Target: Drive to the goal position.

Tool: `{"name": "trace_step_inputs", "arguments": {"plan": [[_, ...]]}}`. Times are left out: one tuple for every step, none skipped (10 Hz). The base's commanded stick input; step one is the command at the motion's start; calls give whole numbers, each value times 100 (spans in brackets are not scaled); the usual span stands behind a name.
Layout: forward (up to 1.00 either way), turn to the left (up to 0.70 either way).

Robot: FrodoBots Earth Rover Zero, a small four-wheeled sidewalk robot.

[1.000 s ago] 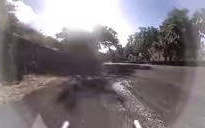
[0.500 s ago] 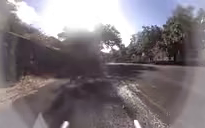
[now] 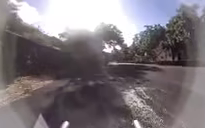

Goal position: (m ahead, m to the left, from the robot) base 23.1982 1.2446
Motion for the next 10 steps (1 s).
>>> {"name": "trace_step_inputs", "arguments": {"plan": [[70, -34], [70, -34], [70, 0], [70, 0], [70, 0], [70, 0], [70, 0], [70, 0], [70, 0], [70, 0]]}}
